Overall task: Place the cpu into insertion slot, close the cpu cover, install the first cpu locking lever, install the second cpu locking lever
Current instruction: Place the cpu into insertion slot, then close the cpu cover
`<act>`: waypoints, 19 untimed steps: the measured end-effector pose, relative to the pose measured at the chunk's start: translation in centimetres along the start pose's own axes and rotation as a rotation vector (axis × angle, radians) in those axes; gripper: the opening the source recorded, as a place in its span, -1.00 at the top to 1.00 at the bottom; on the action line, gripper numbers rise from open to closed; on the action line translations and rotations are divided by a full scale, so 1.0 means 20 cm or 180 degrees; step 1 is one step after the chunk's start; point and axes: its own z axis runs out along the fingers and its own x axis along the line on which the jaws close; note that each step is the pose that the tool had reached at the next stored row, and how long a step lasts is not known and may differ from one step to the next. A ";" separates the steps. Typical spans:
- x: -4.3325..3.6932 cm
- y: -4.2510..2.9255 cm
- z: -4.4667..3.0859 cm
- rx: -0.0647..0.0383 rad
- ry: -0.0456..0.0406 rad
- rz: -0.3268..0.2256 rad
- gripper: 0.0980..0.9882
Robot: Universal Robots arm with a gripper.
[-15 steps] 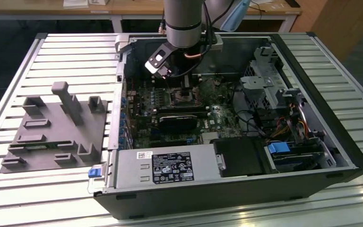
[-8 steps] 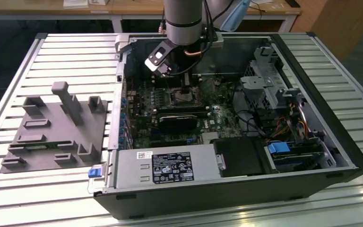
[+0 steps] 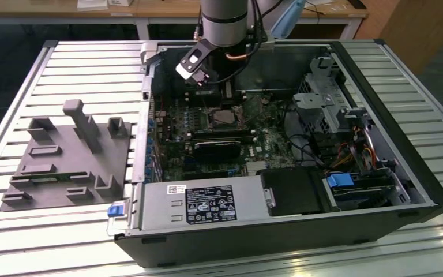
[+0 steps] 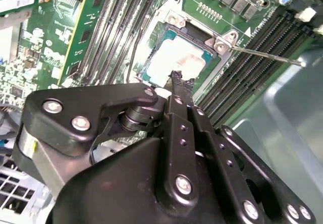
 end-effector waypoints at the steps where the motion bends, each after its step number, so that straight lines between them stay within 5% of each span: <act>1: 0.000 0.001 -0.012 -0.0001 0.0000 0.0000 0.99; 6: 0.000 0.005 -0.054 -0.0001 0.0000 0.0000 0.99; 19: 0.000 0.005 -0.062 -0.0001 0.0000 0.0000 0.99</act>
